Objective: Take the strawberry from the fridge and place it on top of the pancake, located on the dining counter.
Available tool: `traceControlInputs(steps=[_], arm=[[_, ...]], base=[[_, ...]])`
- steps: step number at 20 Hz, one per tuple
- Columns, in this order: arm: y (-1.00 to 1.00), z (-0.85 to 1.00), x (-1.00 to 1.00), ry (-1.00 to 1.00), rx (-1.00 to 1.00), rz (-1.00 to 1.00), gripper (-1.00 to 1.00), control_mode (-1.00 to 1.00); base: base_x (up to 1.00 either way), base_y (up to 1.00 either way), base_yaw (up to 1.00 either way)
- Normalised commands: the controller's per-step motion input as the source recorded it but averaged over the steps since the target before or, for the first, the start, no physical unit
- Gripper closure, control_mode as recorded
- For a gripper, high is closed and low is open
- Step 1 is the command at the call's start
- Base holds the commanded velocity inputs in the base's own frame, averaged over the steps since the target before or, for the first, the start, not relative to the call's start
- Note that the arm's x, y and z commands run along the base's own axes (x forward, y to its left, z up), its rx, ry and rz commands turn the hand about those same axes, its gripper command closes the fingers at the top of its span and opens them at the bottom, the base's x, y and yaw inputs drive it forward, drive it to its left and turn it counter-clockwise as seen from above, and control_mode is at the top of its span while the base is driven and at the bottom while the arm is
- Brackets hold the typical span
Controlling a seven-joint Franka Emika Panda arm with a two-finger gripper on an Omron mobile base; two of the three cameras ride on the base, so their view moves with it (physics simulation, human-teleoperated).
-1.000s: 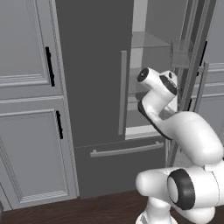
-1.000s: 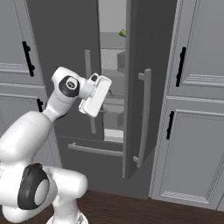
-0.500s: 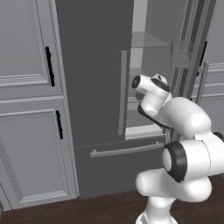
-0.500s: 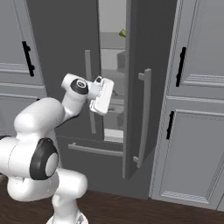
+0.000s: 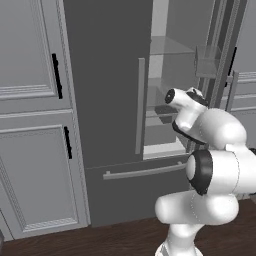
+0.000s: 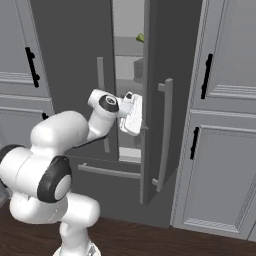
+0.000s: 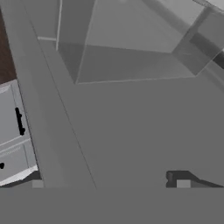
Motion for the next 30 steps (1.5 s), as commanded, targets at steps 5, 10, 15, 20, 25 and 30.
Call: traceControlInputs(steps=[5, 10, 15, 20, 25, 30], arm=[[-0.79, -0.01, -0.01, 0.02, 0.0, 0.02, -1.0, -1.0], [-0.83, 0.0, -0.03, 0.02, 0.0, 0.04, -1.0, -1.0], [-0.44, -0.04, -0.1, 0.03, 0.0, 0.03, -1.0, -1.0], [0.5, -0.02, -0.28, 0.01, -0.05, 0.11, -1.0, -1.0], [1.0, -0.02, -0.01, -0.07, -0.01, 0.07, -1.0, -1.0], [1.0, -0.33, 0.0, -0.19, 0.19, -0.14, -1.0, -1.0]], base=[[0.0, 0.0, 0.0], [0.0, 0.0, 0.0], [0.0, 0.0, 0.0], [0.0, 0.0, 0.0], [0.0, 0.0, 0.0], [0.0, 0.0, 0.0]])
